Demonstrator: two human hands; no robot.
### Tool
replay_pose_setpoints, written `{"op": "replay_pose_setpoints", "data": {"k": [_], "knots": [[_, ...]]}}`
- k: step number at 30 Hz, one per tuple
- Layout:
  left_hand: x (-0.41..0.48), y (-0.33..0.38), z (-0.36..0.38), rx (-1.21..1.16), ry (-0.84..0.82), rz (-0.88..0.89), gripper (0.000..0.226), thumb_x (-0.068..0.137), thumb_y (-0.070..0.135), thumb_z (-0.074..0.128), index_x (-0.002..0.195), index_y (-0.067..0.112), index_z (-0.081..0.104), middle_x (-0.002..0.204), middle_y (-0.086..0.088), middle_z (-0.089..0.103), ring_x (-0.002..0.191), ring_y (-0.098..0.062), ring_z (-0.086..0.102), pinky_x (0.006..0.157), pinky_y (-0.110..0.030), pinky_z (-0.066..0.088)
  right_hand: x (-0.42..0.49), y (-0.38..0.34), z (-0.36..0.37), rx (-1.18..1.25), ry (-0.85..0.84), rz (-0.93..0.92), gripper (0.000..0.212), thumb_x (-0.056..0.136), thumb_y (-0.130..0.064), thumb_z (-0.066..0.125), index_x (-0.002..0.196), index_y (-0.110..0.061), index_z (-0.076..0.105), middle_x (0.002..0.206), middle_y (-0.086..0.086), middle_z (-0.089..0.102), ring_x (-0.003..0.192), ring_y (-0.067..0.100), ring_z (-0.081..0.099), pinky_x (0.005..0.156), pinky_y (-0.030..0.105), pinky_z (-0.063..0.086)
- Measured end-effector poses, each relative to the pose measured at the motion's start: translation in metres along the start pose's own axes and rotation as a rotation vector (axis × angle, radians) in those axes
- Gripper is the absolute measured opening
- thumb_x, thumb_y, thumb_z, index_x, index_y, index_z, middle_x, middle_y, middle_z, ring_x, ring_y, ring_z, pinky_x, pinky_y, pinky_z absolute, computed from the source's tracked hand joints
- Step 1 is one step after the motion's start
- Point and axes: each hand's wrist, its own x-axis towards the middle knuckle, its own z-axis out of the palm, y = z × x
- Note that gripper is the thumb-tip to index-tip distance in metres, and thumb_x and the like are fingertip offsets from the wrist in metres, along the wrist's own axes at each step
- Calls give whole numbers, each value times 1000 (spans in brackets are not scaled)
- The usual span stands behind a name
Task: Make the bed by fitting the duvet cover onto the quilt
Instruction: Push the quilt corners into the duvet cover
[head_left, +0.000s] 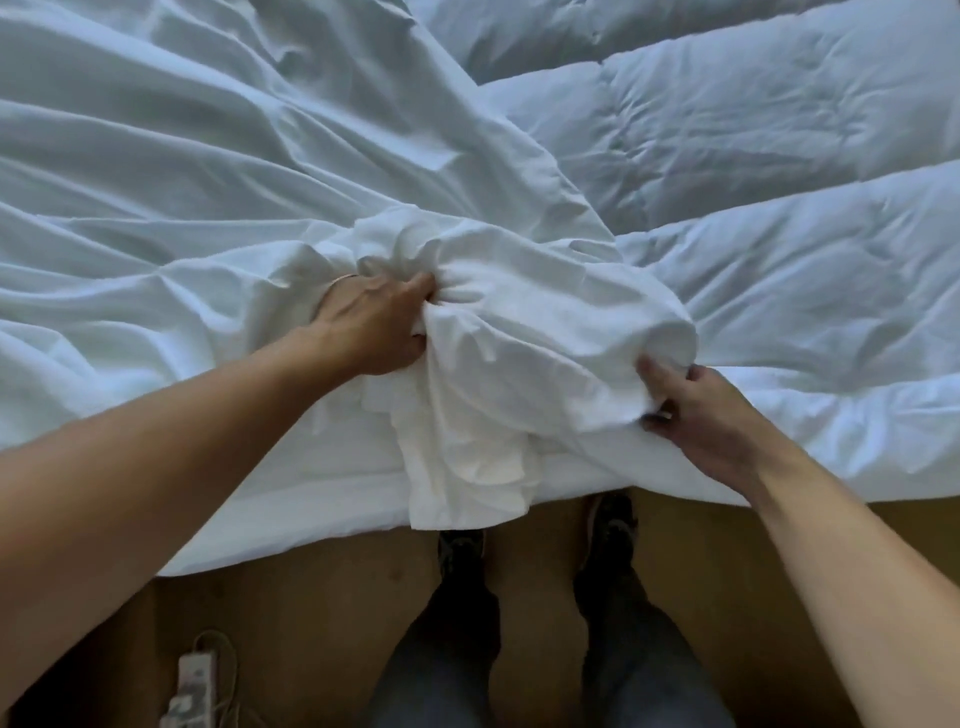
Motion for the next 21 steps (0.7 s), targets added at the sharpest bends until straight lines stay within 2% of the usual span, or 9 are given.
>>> {"op": "replay_pose_setpoints", "data": {"k": [2,3,5,7,10,14,18,19,21], "knots": [[10,15,1,-42,-33,-41,32,83,45,58,108,28,49,102,-12,70,93,-43,64,65,-37,37,-8,1,3,-109,-382,-36,56,74,-31,88,126,-25,67,124,1,70,116,20,66,92,26,55],[14,19,0,-64,-48,-72,29,84,45,57,107,30,49,105,-11,70,98,-42,62,67,-37,37,-8,5,7,-312,-470,-67,58,77,-24,84,129,-31,61,124,-4,68,117,15,64,92,22,54],[17,23,-4,-113,-61,-140,22,85,42,57,105,33,51,107,-9,68,106,-41,58,71,-37,35,0,22,22,-839,-370,-161,45,80,-18,68,120,-33,53,106,-14,61,112,15,61,81,12,49],[16,27,-8,-165,-84,-191,15,86,39,55,101,36,53,107,-7,67,110,-38,56,73,-38,35,11,33,45,-1070,-187,-219,24,93,-18,56,112,-30,47,95,-16,49,112,23,57,78,12,39],[14,37,-12,-210,-122,-241,10,89,36,54,98,34,55,107,-8,67,109,-37,56,74,-39,39,27,52,78,-1064,-131,-240,41,101,-20,54,140,-16,46,139,8,54,134,32,46,105,30,35],[11,50,-12,-225,-137,-329,18,91,32,51,108,29,56,114,-12,64,115,-36,52,85,-44,47,40,57,94,-840,-197,-347,48,95,-19,63,141,-12,52,145,7,53,135,23,47,109,21,30],[7,55,-12,-240,-115,-391,26,91,33,48,116,32,55,119,-19,59,113,-40,54,87,-44,48,48,55,105,-1192,-330,-467,57,107,-33,40,157,-13,21,161,10,24,147,27,21,111,23,7],[5,54,-12,-237,-102,-396,26,91,32,48,117,33,54,120,-20,57,111,-41,56,83,-42,46,46,51,109,-1155,-312,-464,55,107,-32,37,156,-14,21,160,7,26,147,25,21,113,21,7],[2,53,-13,-233,-68,-404,24,92,30,48,115,33,54,121,-21,55,108,-42,57,76,-38,38,40,38,118,-672,-205,-390,45,104,-31,42,145,-12,41,144,3,44,139,24,38,114,15,20]]}}
